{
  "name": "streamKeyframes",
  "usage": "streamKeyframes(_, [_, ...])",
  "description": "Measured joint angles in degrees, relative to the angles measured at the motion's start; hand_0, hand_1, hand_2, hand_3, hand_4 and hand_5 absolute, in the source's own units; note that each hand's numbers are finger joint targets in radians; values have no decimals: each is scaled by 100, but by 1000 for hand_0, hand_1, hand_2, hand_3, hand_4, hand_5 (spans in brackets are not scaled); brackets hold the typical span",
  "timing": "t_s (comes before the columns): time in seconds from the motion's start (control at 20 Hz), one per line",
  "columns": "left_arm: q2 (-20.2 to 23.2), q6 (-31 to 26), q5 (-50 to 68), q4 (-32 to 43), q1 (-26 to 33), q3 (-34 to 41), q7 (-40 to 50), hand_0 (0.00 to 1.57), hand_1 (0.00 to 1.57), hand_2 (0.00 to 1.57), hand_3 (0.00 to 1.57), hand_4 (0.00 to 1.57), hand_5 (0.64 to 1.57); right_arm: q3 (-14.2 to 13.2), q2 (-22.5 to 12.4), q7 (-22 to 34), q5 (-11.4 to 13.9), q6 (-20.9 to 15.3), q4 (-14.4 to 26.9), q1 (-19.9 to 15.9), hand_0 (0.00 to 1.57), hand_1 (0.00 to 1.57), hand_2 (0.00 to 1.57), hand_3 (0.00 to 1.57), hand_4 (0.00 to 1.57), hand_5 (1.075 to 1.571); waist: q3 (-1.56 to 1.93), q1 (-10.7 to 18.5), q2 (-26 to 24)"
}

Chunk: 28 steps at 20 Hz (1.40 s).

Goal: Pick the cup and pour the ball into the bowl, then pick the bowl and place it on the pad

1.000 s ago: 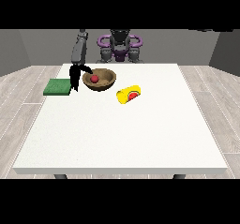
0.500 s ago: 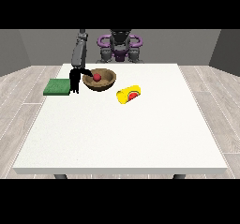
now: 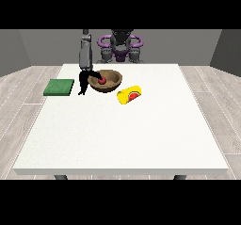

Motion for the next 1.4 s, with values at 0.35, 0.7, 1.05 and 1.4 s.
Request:
streamKeyframes(0.35, [180, -162, 141, 41, -180, 61, 153, 0, 0, 0, 0, 0, 1544, 121, -16, 119, 241, -626, -106, 126, 1571, 1571, 1571, 1571, 1166, 1405, -75, 174, 3])
streamKeyframes(0.7, [282, -279, 169, 382, -37, 155, 128, 0, 0, 0, 0, 0, 1547, 587, -316, 992, 1018, -1252, -290, 358, 1571, 1571, 1571, 1571, 1207, 1476, -6, 122, -227])
streamKeyframes(1.05, [399, -439, -37, 1190, 642, 316, -407, 0, 0, 0, 0, 0, 1543, 1102, -865, 3290, 1486, -1166, -957, 18, 1571, 1571, 1571, 1571, 1250, 1476, 93, -437, -827])
streamKeyframes(1.4, [930, -750, 34, 1627, 913, 658, -837, 0, 0, 0, 0, 0, 1539, 974, -1365, 3817, 1401, -668, -1123, -227, 1571, 1571, 1571, 1571, 1295, 1514, 128, -741, -538])
